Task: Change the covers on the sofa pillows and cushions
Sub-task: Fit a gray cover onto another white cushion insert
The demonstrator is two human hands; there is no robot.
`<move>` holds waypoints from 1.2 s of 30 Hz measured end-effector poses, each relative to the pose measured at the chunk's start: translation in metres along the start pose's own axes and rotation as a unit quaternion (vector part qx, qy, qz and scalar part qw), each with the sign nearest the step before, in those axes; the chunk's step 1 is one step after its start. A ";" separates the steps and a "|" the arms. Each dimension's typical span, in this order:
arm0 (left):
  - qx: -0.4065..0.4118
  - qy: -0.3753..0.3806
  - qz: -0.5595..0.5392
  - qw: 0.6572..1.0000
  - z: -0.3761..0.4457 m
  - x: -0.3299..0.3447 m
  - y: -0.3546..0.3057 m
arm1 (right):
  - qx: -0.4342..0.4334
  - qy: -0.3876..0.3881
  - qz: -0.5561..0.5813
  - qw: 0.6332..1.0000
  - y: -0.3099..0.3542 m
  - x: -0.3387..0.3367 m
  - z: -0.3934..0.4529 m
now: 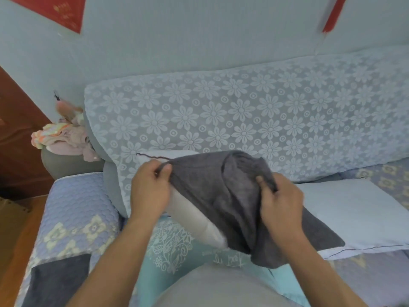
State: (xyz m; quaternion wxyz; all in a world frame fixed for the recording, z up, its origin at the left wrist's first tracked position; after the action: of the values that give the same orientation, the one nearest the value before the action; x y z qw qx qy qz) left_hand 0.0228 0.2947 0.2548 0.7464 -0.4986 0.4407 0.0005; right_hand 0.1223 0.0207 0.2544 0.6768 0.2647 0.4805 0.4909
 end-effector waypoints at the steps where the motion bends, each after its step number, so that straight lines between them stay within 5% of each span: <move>1: -0.018 0.003 -0.011 1.000 0.008 -0.003 0.004 | -0.015 -0.019 -0.002 1.000 0.006 -0.012 0.008; 7: -0.123 0.015 -0.088 0.988 0.073 -0.004 0.002 | -0.053 -0.068 0.045 0.995 0.040 -0.043 0.064; 10: -0.097 -0.016 -0.072 0.993 0.108 -0.026 -0.036 | -0.046 -0.103 0.054 0.992 0.059 -0.058 0.098; 13: 0.019 0.005 -0.138 0.990 0.109 -0.051 -0.083 | 0.054 -0.116 0.208 0.970 0.055 -0.069 0.118; 17: 0.196 0.013 -0.249 0.948 0.082 -0.066 -0.110 | 0.220 -0.078 0.461 0.856 0.006 -0.066 0.110; 19: 0.143 0.034 -0.198 0.969 0.090 -0.029 -0.085 | 0.296 -0.086 0.440 0.844 -0.047 -0.048 0.093; 22: 0.021 0.164 -0.024 0.986 0.067 0.066 -0.040 | 0.454 -0.088 0.354 0.813 -0.134 -0.012 0.053; 24: 0.005 0.164 0.062 0.985 0.041 0.106 -0.016 | 0.496 -0.088 0.267 0.822 -0.162 -0.007 0.029; 27: -0.160 0.089 -0.083 0.980 0.034 0.104 0.011 | 0.359 -0.175 0.014 0.917 -0.132 -0.050 0.020; 29: -0.233 0.042 -0.189 0.953 0.035 0.088 0.002 | 0.170 -0.245 0.033 0.954 -0.064 -0.068 0.008; 30: -0.244 0.033 -0.243 0.938 0.031 0.081 -0.012 | 0.090 -0.214 0.068 0.970 -0.032 -0.063 0.001; 33: -0.184 0.084 -0.307 0.930 -0.011 0.060 -0.076 | -0.036 -0.010 0.100 0.994 0.023 -0.016 -0.008; 36: 0.036 0.146 -0.220 0.964 -0.053 0.042 -0.118 | 0.025 -0.054 0.130 0.990 0.001 -0.016 0.025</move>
State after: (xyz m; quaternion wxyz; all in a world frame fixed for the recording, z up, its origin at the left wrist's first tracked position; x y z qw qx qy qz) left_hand 0.0656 0.1771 0.3087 0.6735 -0.5504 0.4241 -0.2521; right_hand 0.1441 0.0091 0.2719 0.6249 0.3680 0.4172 0.5477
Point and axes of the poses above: each hand's wrist, its own z-axis towards the middle knuckle, its own x-axis out of the palm, y = z × x, the point moved 6 cm from there along z, towards the middle knuckle, and after that the axes turned 11 degrees about z, right-handed, at the moved point
